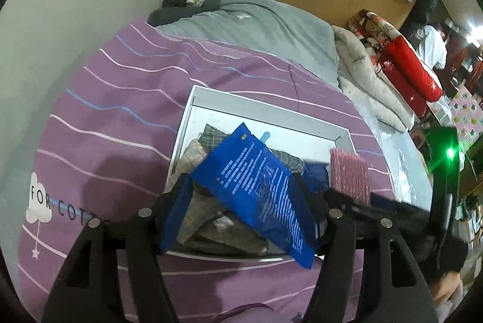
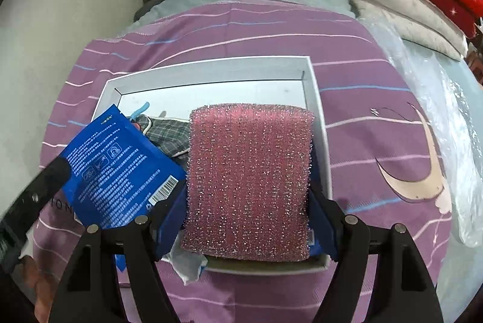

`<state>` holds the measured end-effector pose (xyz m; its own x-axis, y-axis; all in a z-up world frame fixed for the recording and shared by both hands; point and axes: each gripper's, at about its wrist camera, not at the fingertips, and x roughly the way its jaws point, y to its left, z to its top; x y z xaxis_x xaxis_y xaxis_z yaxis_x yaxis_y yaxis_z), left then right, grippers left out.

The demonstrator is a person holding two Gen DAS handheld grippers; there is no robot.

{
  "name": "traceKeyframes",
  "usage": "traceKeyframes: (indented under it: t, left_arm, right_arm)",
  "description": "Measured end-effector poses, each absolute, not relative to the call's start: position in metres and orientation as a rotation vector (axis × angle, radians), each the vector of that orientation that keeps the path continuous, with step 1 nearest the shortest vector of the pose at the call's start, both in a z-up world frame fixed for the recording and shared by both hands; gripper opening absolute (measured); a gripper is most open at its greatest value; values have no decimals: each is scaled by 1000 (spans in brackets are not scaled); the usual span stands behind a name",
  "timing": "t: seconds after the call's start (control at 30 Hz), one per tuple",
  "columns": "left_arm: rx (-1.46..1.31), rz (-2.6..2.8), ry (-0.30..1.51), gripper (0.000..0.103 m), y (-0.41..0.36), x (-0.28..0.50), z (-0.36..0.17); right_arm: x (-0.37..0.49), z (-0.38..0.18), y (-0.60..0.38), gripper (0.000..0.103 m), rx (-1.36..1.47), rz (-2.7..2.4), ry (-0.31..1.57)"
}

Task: Organize soft objects
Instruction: 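Lower the blue pack and pink sponge into the tray and open both grippers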

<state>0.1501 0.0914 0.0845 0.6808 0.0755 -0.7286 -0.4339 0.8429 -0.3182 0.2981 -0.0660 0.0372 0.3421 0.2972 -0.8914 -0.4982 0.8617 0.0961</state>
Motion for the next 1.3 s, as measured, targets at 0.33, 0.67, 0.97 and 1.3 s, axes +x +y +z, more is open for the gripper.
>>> traceKeyframes:
  t: [0.33,0.67,0.97,1.3]
  left_arm:
    - [-495,256,767,66,91,144,89]
    - [-473,249,790,63,90,145,83]
    - [-445,231,828,54,89,144,80]
    - [-538,144,835,49,88,154,62]
  right_arm:
    - [345,42,-65,81,-56,529,1081]
    - [326,54,-85,64,-21,478,1103]
    - [329,22,-77,35,-38,453,1191]
    - [302,45,-88,35,59,498,1120]
